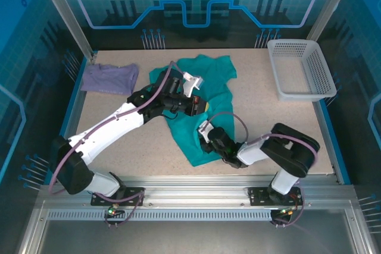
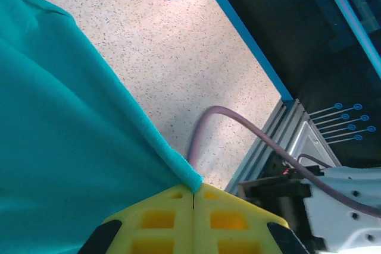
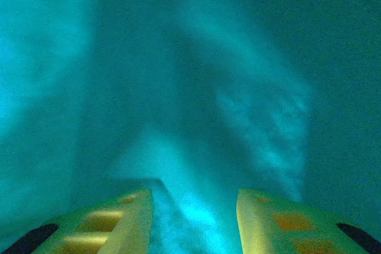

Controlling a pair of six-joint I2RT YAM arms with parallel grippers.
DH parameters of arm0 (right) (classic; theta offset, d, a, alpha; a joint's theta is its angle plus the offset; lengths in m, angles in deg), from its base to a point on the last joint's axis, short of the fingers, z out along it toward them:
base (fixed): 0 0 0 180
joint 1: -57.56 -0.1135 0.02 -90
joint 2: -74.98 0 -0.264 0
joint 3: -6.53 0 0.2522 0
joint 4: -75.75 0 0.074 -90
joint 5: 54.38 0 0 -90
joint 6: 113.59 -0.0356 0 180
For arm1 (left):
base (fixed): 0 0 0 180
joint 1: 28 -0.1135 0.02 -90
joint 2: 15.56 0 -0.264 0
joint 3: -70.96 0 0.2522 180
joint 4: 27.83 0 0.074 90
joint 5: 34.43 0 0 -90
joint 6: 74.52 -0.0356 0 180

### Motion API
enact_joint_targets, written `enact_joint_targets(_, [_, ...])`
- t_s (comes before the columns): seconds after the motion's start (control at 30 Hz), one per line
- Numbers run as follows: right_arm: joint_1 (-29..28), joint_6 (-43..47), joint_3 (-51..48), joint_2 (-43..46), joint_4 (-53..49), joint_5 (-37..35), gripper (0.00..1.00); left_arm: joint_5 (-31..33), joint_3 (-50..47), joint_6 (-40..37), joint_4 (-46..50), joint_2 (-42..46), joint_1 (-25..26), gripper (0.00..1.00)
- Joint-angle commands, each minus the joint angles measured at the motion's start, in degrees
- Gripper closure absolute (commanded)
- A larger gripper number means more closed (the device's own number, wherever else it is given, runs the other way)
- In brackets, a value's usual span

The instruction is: Fold the inside-out t-shirt

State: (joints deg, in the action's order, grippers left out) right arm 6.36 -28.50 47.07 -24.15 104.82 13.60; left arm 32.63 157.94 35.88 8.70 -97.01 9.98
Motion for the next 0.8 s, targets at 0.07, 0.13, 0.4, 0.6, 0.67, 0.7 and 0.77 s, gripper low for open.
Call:
enact_joint_targets(0.07, [2.52, -0.54, 4.31, -2.53, 4.03, -1.59, 0.59, -4.33, 1.5, 1.39, 1.9, 3.03, 0.25, 1.0])
enact_joint_targets(0.13, [4.8, -2.73, 3.43, -1.48, 5.29, 1.33, 0.59, -4.4, 1.0, 1.12, 1.83, 4.02, 0.25, 1.0])
enact_joint_targets(0.4, [6.75, 0.99, 6.98, 1.13, -4.42, 1.85, 0.58, -4.06, 1.58, 1.74, -0.42, 5.03, 1.83, 1.0])
enact_joint_targets(0.6, [5.2, 2.01, 11.22, -2.37, -9.39, -2.0, 0.53, -3.17, 11.0, 0.86, 0.8, -0.24, 5.72, 1.0])
enact_joint_targets(0.67, [5.3, 1.44, 13.34, -3.39, -12.71, -3.05, 0.5, -3.08, 13.48, 0.3, 1.47, -1.25, 6.57, 1.0])
enact_joint_targets(0.7, [5.41, 1.33, 14.33, -3.77, -14.48, -3.5, 0.49, -3.23, 14.19, 0.18, 1.68, -1.38, 6.77, 1.0])
enact_joint_targets(0.77, [5.75, 0.28, 16.61, -4.41, -18.37, -4.76, 0.47, -4.06, 15.06, 0.08, 1.64, -1.27, 6.94, 1.0])
